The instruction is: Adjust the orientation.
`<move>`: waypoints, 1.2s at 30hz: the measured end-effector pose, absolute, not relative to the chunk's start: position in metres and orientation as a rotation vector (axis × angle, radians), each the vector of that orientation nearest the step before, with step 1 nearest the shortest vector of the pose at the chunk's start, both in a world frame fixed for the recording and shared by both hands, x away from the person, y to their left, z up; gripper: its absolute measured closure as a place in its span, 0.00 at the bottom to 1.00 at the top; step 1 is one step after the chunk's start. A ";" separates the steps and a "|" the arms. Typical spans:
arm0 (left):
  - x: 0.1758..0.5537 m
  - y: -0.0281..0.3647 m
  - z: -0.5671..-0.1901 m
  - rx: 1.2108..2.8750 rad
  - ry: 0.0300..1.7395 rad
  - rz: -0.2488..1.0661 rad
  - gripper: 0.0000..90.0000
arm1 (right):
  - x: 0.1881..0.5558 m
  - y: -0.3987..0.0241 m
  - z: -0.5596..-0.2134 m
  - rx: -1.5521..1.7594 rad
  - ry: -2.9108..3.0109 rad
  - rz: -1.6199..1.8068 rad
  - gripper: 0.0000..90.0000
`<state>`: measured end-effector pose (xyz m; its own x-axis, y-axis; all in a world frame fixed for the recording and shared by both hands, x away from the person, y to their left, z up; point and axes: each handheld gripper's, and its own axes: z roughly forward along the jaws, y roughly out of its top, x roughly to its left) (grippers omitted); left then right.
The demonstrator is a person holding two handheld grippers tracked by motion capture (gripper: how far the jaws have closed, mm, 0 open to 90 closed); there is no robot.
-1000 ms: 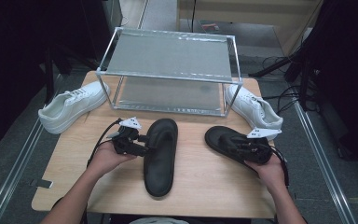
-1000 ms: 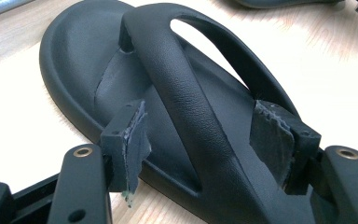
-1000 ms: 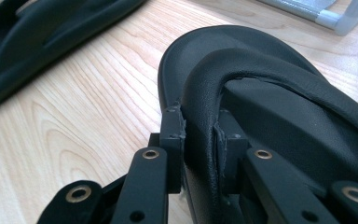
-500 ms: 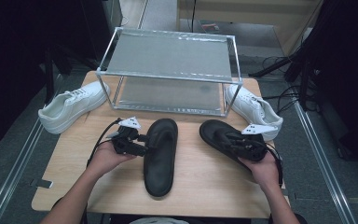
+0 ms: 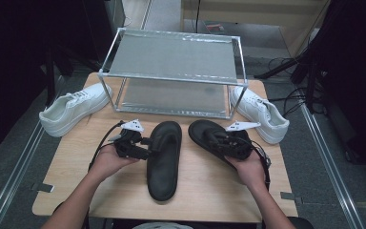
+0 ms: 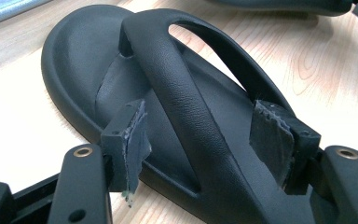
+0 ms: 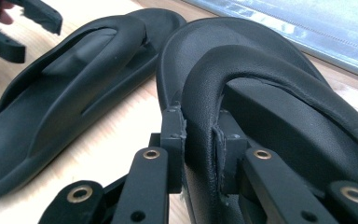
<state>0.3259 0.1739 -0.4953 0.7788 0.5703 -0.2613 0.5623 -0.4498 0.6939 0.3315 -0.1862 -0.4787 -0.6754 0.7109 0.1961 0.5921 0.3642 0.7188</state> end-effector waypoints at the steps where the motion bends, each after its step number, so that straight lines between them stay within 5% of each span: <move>1: 0.326 0.174 -0.495 2.148 0.838 0.013 0.41 | 0.333 -0.184 -0.480 1.193 2.473 1.204 0.87; 25: 0.326 0.172 -0.496 2.156 0.829 0.005 0.41 | 0.352 -0.151 -0.505 1.297 2.449 1.135 0.87; 36: 0.326 0.176 -0.495 2.143 0.833 0.015 0.41 | 0.349 -0.162 -0.494 1.241 2.442 1.201 0.77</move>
